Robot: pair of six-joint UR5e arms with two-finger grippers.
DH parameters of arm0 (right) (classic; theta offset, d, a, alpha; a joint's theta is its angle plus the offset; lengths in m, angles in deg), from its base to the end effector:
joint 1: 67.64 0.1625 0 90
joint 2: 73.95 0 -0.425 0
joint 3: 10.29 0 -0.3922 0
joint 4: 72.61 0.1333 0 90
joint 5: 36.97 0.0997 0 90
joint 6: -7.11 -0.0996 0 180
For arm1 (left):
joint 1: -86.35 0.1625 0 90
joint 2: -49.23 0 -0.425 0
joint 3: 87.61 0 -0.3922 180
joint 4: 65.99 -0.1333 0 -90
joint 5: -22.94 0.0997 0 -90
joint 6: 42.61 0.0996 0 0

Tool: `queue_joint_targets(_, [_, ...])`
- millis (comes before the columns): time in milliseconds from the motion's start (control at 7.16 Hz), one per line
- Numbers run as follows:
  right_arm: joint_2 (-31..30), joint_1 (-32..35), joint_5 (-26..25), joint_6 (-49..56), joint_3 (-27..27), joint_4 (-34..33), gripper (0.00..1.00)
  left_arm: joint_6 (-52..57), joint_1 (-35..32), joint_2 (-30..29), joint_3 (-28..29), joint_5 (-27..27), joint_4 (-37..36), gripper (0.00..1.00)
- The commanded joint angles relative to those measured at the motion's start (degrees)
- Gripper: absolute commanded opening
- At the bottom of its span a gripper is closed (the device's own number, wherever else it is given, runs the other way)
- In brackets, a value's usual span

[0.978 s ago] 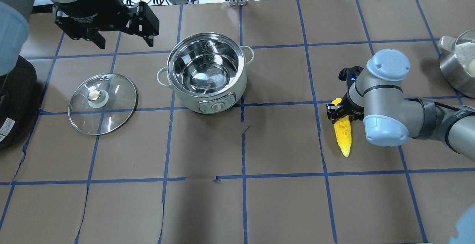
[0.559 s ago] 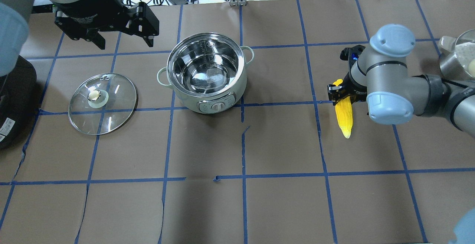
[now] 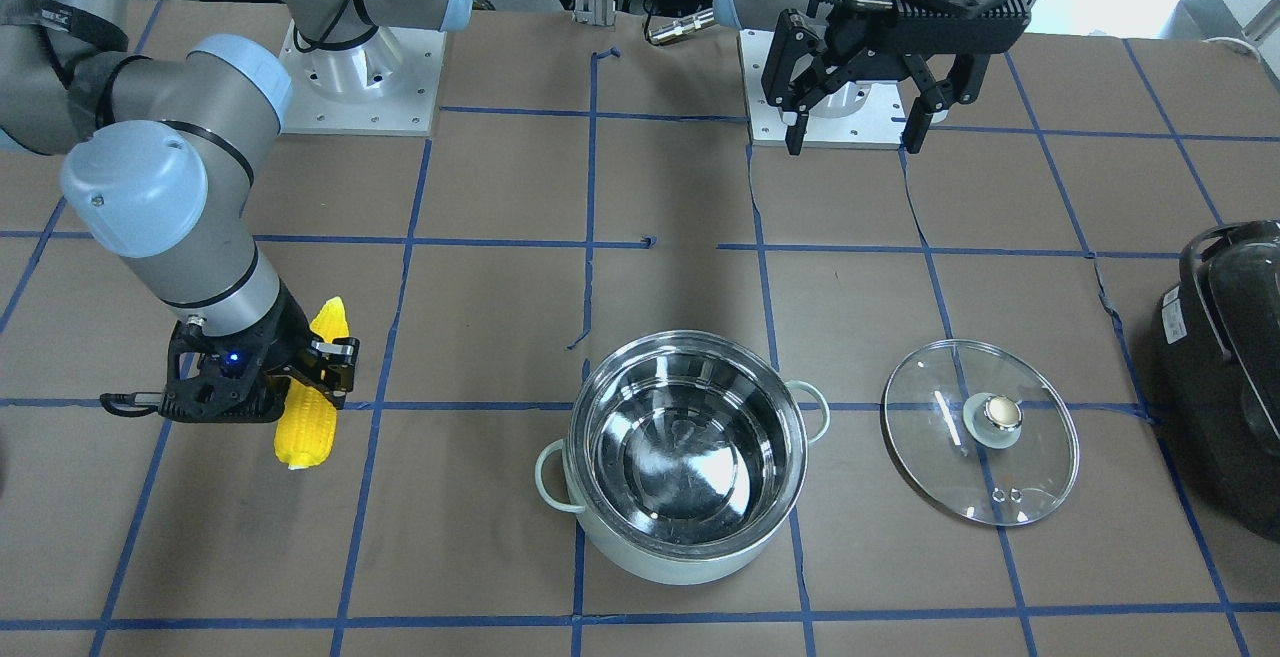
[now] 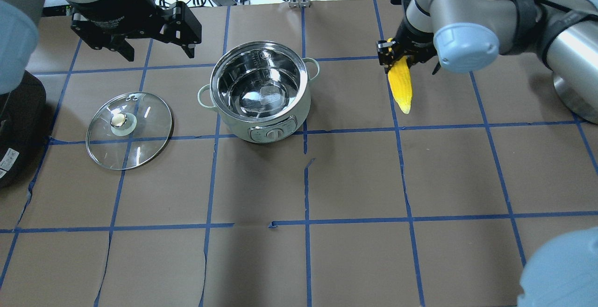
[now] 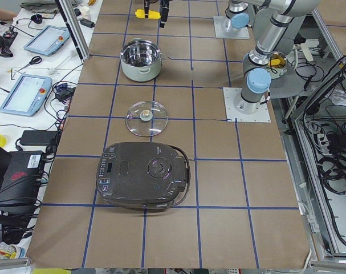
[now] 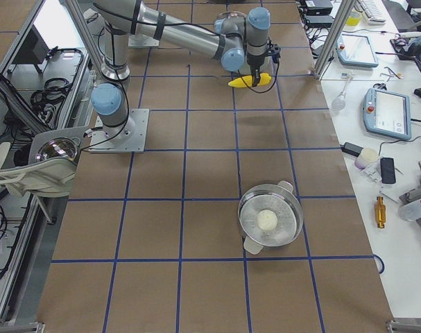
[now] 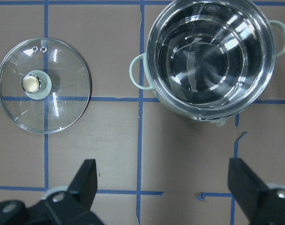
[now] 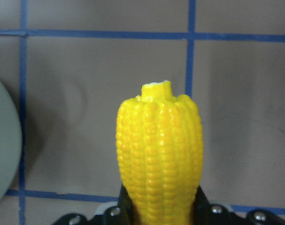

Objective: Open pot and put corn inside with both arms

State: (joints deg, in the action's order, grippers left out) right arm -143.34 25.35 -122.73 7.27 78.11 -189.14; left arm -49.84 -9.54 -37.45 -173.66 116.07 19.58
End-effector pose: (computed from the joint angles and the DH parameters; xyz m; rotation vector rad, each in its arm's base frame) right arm 0.1735 -0.6241 0.3471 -0.0915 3.0568 -0.1981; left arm -0.1767 -0.4666 0.5593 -0.0448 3.0936 -0.3246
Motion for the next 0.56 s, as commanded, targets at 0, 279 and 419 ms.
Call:
queue_joint_targets(0, [5.7,9.8,1.3,-11.0,-10.1,1.7,0.0,0.2,0.0,-0.1,-0.1,0.1,-0.8,1.0])
queue_joint_targets(279, [7.3,15.4,6.8,-20.4,-11.8,0.9,0.0,0.3,0.1,0.0,-0.1,0.2,-1.1,1.0])
queue_joint_targets(419, [9.3,16.8,8.3,-20.6,-11.6,-2.0,0.0,0.3,0.1,0.1,-0.1,0.2,-1.3,1.0])
